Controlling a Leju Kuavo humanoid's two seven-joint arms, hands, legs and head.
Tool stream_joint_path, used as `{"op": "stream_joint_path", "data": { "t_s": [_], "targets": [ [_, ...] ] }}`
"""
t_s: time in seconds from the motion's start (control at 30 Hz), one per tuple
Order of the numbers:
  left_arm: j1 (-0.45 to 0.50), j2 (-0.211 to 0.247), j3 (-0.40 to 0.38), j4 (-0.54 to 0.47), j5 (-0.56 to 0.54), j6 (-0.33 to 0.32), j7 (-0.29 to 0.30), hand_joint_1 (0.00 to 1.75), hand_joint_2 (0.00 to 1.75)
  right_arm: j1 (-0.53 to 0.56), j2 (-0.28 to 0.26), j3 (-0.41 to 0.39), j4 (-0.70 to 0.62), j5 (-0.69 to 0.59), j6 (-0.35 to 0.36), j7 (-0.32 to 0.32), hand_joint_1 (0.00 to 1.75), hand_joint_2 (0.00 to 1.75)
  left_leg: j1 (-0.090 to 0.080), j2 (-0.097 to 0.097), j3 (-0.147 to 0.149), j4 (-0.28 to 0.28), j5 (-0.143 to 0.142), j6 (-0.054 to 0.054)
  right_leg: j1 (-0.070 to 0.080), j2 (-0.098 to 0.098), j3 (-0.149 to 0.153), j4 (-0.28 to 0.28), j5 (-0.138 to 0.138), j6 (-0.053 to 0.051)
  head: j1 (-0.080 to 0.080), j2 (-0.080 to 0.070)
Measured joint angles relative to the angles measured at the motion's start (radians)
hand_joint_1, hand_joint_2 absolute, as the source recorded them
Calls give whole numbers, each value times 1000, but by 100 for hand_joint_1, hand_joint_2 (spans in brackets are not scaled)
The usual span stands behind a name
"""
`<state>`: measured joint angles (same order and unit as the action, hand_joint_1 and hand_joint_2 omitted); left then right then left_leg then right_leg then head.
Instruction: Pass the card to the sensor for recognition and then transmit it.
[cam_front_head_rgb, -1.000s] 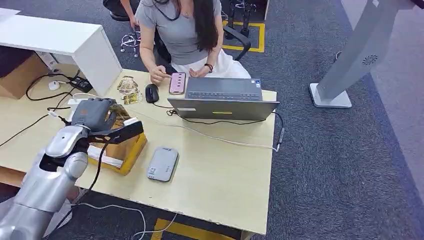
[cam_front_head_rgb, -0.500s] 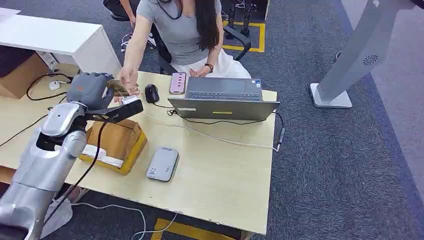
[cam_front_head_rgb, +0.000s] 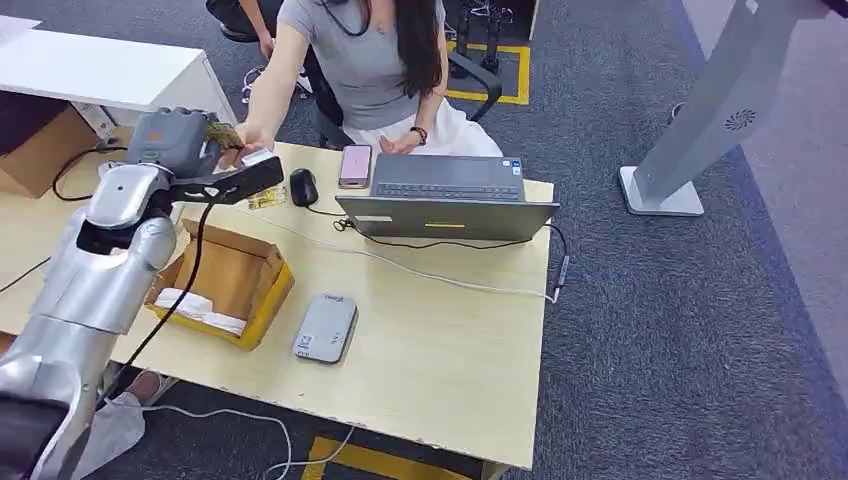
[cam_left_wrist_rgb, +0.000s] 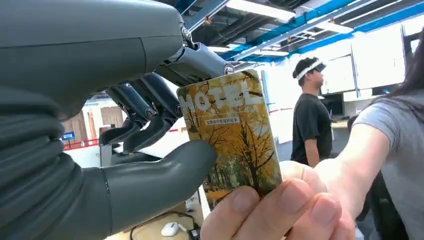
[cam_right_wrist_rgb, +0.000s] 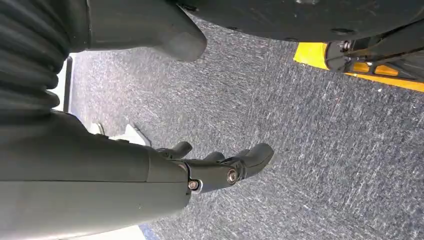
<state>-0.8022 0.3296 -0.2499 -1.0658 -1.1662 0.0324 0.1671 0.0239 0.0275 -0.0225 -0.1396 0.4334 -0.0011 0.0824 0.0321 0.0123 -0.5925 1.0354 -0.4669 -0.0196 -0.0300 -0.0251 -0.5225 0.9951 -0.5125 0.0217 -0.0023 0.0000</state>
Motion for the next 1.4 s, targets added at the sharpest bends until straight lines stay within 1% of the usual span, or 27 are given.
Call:
{"op": "stream_joint_path", "data": {
  "t_s": [0.17, 0.2, 0.23, 0.37, 0.5, 0.57, 0.6, 0.77, 0.8, 0.83, 0.9, 0.93, 1.03, 1.07, 1.1, 1.13, 1.17, 1.2, 1.3, 1.4],
  "targets": [
    [-6, -4, -6, 36, 3, 6, 0, 175, 175, 0, 0, 0, 0, 0, 0, 1, 0, 175, 0, 0, 0, 0, 0, 0, 0, 0, 0, 0, 0, 0, 0, 0],
    [-6, -4, -6, 42, 3, 7, 0, 126, 175, 0, 0, 0, 0, 0, 0, 1, 0, 175, 0, 0, 0, 0, 0, 0, 0, 0, 0, 0, 0, 0, 0, 0],
    [-6, -5, -6, 46, 3, 9, 0, 0, 175, 0, 0, 0, 0, 0, 1, 1, 0, 175, 0, 0, 0, 0, 0, 0, 0, 0, 0, 0, 0, 0, 0, 0],
    [-4, -5, -7, 58, -3, 32, 0, 0, 175, 0, -1, 0, 0, 0, 2, 1, 0, 175, 0, 0, -1, 0, 0, 0, 0, 0, 0, 0, 0, 0, 0, 0],
    [18, -3, -7, 53, 9, 94, -6, 0, 175, 0, -1, 0, 0, 0, 2, 1, 0, 175, 0, 0, -1, 0, 0, 0, 0, 0, 0, 0, 0, 0, 0, 0],
    [50, 2, -7, 27, 17, 118, -16, 0, 175, 1, -1, 0, 0, 0, 2, 2, 0, 175, 0, 0, -1, 0, 0, 0, 0, 0, 0, 0, 0, 0, 0, 0],
    [66, 5, -7, 13, 19, 123, -18, 0, 175, 1, -1, 0, 0, 0, 2, 2, 0, 175, 0, 0, -1, 0, 0, 0, 0, 0, 0, 0, 0, 0, 0, 0],
    [71, 5, -7, 9, 19, 124, -19, 0, 175, 1, -1, 0, 0, 0, 2, 2, 0, 175, 0, 0, -1, 0, 0, 0, 0, 0, 0, 0, 0, 0, 0, 0],
    [105, 13, -6, -24, 36, 129, -31, 0, 175, 1, -1, 0, 0, 0, 2, 2, 0, 175, 0, -1, -1, 0, 0, 0, 0, -1, 0, 0, 0, 0, 0, 0],
    [174, 33, 2, -113, 77, 145, -54, 0, 175, 2, -1, 0, 0, 0, 0, 2, 0, 175, 0, 0, -1, 0, 0, 0, 0, 0, 0, 0, 0, 0, 0, 0],
    [255, 53, 23, -203, 116, 158, -71, 0, 175, 4, -1, 0, 0, -1, -6, -1, 0, 175, 0, 1, -2, 0, 0, 0, 0, 1, 0, 0, 0, 0, 0, 0],
    [288, 60, 36, -246, 137, 163, -84, 0, 175, 5, -1, 0, 0, -2, -9, -3, 0, 0, 0, 1, -2, 0, -1, 0, 0, 1, 0, 0, -1, 0, 0, 0],
    [386, 73, 87, -361, 201, 198, -133, 0, 175, 8, -1, 0, 0, -17, -17, -11, 0, 0, 0, 0, -3, -1, -1, 0, 0, 0, 0, 0, -1, 0, 0, 0],
    [450, 78, 113, -415, 230, 227, -158, 0, 175, 7, -1, 0, 0, -22, -31, -9, 0, 0, -1, 2, -2, -2, -2, -1, 0, 2, 1, 0, -1, 0, 2, 0],
    [545, 84, 156, -497, 264, 273, -195, 0, 175, 8, 3, 0, 0, -31, -46, -3, 0, 0, -2, 9, 2, -2, -5, -2, -1, 10, 0, 0, -1, 0, 1, 0],
    [637, 82, 197, -569, 298, 312, -236, 0, 175, 9, 8, -1, 0, -37, -58, 2, 0, 0, -2, 14, 3, -2, -7, -1, -1, 14, 1, 0, -2, 0, 0, 0],
    [714, 76, 244, -637, 341, 342, -277, 0, 175, 11, 15, -2, 0, -37, -67, 9, 0, 0, -1, 16, 4, -2, -7, 0, -1, 16, -1, 0, -2, 0, -2, 0],
    [776, 68, 279, -680, 367, 359, -313, 0, 175, 13, 20, -3, 0, -39, -75, 14, 0, 0, -1, 15, 2, -1, -7, 0, -1, 14, -3, -1, -4, 2, 0, 0],
    [872, 55, 370, -776, 389, 362, -337, 0, 175, 12, 24, -4, 0, -47, -77, 19, 0, 0, -1, 7, 1, -2, -7, 0, -1, 6, -2, -1, -6, 1, -2, 0],
    [920, 46, 412, -827, 395, 352, -342, 0, 175, 8, 26, -5, -1, -50, -77, 19, 0, 0, -1, 5, 0, -2, -6, 1, -1, 3, 2, 0, -6, 1, 0, 0]
  ]
}}
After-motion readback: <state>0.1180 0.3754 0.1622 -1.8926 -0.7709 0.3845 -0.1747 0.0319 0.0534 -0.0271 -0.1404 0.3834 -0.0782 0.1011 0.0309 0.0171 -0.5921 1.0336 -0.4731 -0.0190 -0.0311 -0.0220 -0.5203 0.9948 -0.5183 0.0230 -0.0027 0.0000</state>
